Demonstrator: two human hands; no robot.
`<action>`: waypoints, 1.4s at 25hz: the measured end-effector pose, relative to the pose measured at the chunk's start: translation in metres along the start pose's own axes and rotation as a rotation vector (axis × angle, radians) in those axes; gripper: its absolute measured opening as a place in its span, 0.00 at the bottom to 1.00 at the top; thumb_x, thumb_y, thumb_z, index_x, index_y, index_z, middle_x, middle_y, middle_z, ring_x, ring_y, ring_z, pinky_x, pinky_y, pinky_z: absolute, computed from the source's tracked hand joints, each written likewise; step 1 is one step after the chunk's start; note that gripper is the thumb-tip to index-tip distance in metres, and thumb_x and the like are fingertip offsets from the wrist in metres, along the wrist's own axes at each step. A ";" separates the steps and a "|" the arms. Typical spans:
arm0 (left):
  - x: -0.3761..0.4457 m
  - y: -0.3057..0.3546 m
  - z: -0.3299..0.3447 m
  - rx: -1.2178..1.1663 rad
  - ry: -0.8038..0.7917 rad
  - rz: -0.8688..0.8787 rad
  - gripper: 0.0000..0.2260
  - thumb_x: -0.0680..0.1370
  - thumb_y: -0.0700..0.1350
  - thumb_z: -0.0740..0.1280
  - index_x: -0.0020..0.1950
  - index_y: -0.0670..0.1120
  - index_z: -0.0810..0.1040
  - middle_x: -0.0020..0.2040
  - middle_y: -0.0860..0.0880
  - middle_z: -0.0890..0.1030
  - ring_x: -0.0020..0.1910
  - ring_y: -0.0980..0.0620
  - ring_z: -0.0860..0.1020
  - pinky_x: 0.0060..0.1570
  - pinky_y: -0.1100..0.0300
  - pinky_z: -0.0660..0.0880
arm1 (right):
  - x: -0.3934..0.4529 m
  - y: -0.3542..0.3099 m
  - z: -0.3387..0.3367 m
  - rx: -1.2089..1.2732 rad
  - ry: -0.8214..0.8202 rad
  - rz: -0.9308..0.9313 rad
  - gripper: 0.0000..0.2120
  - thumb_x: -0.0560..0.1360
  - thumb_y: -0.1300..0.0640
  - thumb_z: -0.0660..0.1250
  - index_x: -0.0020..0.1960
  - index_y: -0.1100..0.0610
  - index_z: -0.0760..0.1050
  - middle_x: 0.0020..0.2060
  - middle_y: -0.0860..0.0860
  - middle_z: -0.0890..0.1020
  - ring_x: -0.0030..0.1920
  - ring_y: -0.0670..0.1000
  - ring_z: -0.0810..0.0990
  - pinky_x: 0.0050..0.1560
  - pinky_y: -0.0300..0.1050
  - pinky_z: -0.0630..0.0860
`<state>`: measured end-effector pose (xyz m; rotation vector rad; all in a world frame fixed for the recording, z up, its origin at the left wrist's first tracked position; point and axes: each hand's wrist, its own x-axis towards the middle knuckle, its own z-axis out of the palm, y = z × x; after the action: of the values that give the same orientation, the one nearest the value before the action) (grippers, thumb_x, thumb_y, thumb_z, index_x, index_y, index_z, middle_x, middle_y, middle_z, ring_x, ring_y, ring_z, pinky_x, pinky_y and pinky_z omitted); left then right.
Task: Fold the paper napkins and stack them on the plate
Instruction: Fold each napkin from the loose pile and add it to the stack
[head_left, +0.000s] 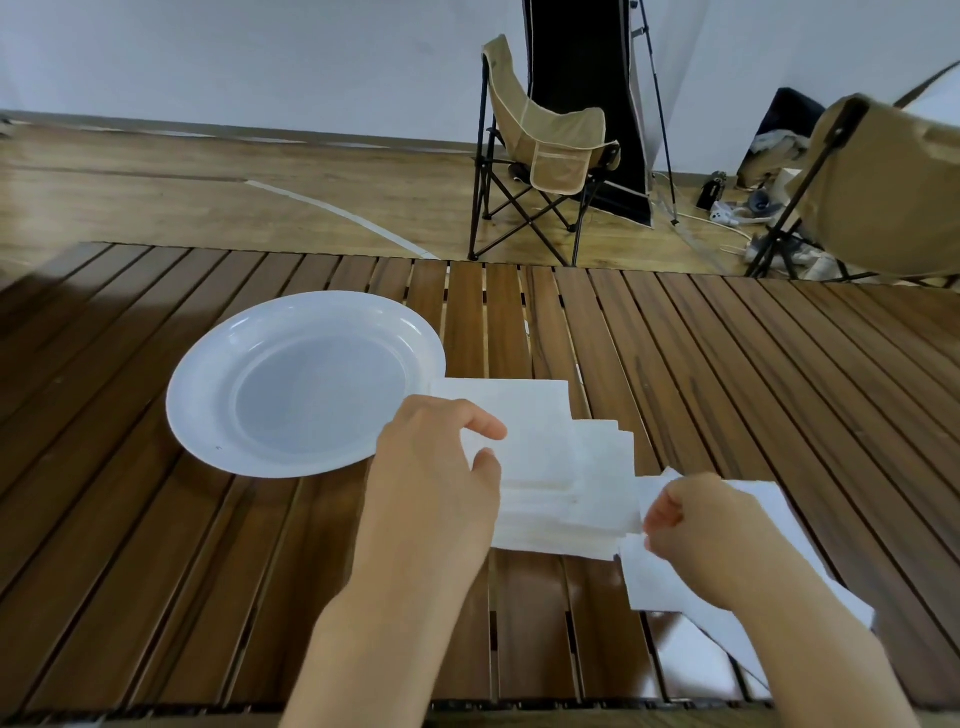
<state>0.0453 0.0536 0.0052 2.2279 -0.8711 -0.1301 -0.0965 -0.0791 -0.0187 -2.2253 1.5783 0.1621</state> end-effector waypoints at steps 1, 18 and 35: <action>-0.001 0.001 0.000 -0.003 -0.014 -0.003 0.07 0.77 0.47 0.66 0.50 0.60 0.76 0.52 0.61 0.72 0.48 0.61 0.71 0.39 0.79 0.61 | 0.006 0.004 0.006 -0.046 -0.052 0.030 0.04 0.75 0.60 0.67 0.49 0.55 0.75 0.42 0.52 0.80 0.43 0.51 0.79 0.46 0.44 0.77; 0.012 -0.026 -0.014 -0.045 -0.134 -0.107 0.06 0.78 0.47 0.65 0.50 0.57 0.80 0.48 0.60 0.78 0.43 0.65 0.74 0.36 0.75 0.65 | 0.049 0.019 0.041 -0.148 -0.031 0.106 0.09 0.73 0.54 0.68 0.38 0.53 0.70 0.34 0.50 0.76 0.33 0.47 0.74 0.33 0.41 0.68; 0.013 -0.022 -0.013 -0.040 -0.144 -0.077 0.07 0.78 0.48 0.64 0.53 0.57 0.80 0.50 0.61 0.78 0.43 0.66 0.74 0.36 0.77 0.63 | 0.022 0.005 -0.012 0.394 0.426 -0.147 0.04 0.76 0.57 0.68 0.45 0.55 0.74 0.40 0.53 0.80 0.40 0.53 0.81 0.40 0.42 0.73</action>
<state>0.0716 0.0640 0.0021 2.2367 -0.8518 -0.3450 -0.0946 -0.1046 -0.0159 -2.1291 1.4733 -0.6489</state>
